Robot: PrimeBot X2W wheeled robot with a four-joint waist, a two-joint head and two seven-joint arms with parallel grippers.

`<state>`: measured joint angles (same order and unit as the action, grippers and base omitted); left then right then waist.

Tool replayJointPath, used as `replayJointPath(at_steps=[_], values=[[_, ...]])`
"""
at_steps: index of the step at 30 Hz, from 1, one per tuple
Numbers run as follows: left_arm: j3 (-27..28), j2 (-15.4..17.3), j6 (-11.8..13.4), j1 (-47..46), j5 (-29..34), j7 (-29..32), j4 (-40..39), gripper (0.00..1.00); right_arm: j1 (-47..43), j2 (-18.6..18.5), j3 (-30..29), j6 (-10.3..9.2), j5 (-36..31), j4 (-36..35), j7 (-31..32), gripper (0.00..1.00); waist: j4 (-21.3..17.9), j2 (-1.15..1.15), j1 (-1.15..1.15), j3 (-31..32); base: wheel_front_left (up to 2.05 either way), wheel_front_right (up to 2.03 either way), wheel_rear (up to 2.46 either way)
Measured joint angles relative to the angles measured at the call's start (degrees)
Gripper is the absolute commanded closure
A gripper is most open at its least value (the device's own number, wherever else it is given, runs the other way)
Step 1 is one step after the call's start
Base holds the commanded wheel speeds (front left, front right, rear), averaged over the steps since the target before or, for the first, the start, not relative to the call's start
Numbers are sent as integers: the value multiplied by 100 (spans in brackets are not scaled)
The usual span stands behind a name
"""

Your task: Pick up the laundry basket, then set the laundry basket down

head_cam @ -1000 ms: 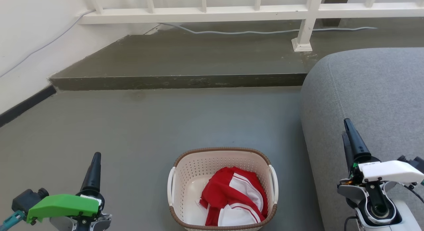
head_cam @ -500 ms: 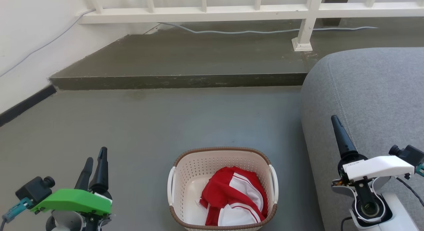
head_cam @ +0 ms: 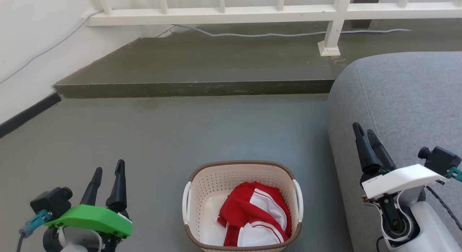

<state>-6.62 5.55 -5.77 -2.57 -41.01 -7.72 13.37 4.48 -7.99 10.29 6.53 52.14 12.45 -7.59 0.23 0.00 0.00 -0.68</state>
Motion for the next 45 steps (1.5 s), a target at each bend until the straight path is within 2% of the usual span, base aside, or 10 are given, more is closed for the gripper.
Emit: replayJointPath(at_steps=[5,17,33,45], values=[[-7,-9,81,-4,459,-101,-40,0,2,-45,92,-18,-564,30,-103,0,7,0,0,-3,0,0,0],[-99,-68,132,-11,1496,-350,-74,0,10,69,142,-267,-1683,48,-354,0,5,0,0,-14,0,0,0],[-145,-104,132,-102,2797,-670,-185,0,42,123,301,-270,-2931,109,-671,0,-6,0,0,-7,0,0,0],[-83,-155,118,-102,2829,-670,-186,0,89,244,154,-267,-3111,151,-684,0,-8,0,0,-5,0,0,0]])
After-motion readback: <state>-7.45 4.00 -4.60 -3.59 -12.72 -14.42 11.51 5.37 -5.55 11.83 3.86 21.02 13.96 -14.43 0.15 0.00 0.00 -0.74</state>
